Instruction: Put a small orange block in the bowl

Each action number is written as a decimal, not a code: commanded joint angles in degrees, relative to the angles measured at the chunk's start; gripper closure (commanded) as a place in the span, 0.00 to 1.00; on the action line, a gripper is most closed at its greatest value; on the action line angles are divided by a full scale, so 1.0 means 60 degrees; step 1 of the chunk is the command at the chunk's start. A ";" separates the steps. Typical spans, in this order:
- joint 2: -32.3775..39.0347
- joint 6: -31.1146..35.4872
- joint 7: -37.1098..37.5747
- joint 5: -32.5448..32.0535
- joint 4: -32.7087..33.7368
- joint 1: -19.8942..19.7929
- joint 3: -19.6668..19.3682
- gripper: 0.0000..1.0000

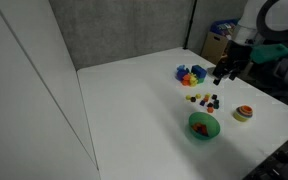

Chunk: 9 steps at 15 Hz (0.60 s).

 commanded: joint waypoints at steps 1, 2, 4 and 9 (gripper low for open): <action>0.1051 0.1101 0.0505 0.0027 0.0148 -0.0149 -0.0252 0.00; 0.1343 0.1354 0.0640 0.0027 0.0196 -0.0167 -0.0339 0.00; 0.1980 0.1975 0.0872 0.0024 0.0255 -0.0201 -0.0538 0.00; 0.3519 0.3163 0.1473 0.0046 0.0634 -0.0135 -0.1059 0.00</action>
